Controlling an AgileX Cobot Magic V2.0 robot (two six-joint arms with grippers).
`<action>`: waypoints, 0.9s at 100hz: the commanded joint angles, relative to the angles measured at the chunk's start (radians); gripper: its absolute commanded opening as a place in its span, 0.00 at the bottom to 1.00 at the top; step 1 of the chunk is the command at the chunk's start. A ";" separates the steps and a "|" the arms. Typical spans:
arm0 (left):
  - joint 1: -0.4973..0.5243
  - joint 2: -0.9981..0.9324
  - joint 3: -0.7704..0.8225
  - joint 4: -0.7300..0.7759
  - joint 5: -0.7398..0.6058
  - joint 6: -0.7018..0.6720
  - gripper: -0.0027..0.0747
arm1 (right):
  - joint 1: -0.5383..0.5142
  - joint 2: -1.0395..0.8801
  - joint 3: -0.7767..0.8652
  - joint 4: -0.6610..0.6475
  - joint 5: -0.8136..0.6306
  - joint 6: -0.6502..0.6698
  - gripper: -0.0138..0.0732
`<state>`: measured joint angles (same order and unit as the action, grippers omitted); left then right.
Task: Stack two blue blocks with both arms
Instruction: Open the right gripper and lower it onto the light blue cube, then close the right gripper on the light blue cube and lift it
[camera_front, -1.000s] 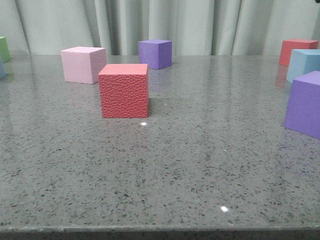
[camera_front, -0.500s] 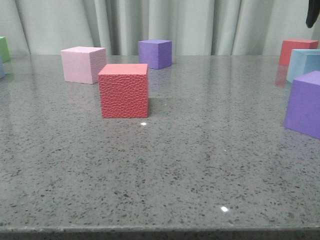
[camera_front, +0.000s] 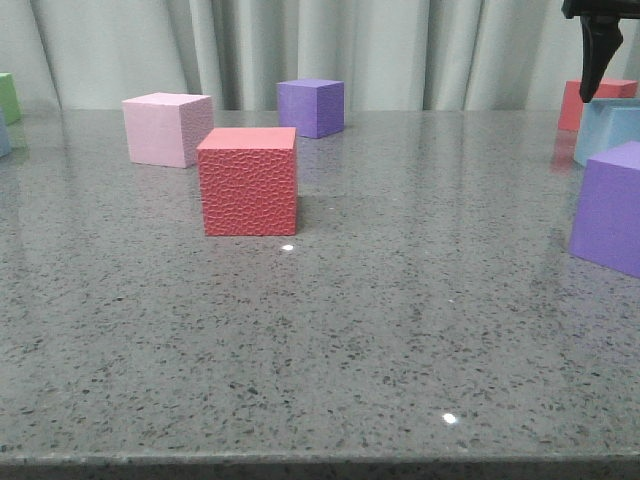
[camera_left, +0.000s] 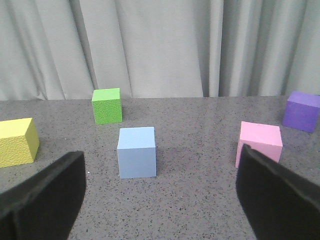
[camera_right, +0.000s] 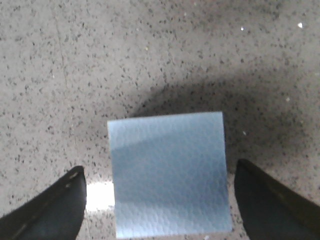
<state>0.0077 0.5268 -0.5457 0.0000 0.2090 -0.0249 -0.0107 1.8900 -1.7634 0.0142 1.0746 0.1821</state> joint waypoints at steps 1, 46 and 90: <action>0.004 0.009 -0.037 -0.013 -0.080 -0.007 0.81 | -0.005 -0.037 -0.052 0.001 -0.026 -0.013 0.85; 0.004 0.009 -0.037 -0.013 -0.080 -0.007 0.81 | -0.005 0.023 -0.113 0.001 0.000 -0.014 0.85; 0.004 0.009 -0.037 -0.013 -0.080 -0.007 0.81 | -0.005 0.023 -0.113 0.001 0.014 -0.015 0.70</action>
<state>0.0077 0.5268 -0.5457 0.0000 0.2090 -0.0249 -0.0107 1.9692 -1.8408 0.0142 1.1040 0.1782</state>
